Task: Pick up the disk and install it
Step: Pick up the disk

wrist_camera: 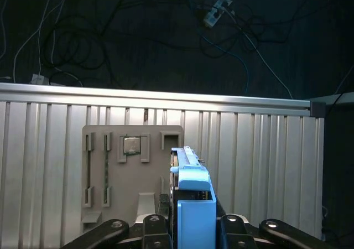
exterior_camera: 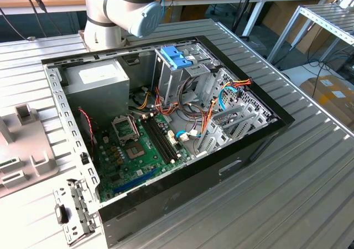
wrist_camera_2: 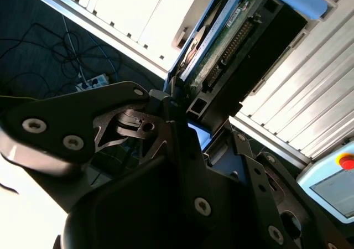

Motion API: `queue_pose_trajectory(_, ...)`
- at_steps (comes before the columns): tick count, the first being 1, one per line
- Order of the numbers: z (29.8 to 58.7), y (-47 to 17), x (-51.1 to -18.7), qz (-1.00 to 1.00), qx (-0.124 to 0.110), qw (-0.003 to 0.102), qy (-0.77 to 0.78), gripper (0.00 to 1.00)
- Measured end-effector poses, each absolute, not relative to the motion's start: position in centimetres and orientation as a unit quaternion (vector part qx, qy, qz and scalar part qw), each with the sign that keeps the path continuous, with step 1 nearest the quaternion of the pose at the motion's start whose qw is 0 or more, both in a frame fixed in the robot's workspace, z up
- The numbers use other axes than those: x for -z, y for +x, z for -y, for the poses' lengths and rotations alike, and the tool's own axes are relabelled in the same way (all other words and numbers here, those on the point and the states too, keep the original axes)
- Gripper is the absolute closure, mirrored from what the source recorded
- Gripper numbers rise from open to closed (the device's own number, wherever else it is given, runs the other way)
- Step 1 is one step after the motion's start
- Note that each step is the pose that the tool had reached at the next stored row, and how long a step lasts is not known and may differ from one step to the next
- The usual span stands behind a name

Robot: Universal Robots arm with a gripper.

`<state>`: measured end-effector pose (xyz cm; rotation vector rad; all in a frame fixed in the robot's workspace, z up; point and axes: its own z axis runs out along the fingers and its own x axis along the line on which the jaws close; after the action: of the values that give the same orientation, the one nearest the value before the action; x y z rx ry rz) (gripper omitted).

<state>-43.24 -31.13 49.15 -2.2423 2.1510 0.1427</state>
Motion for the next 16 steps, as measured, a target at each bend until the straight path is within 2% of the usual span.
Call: queue_pose_trajectory(16,31.33,-42.95,-49.15,-0.691,-0.046,0.016,-0.721,0.63)
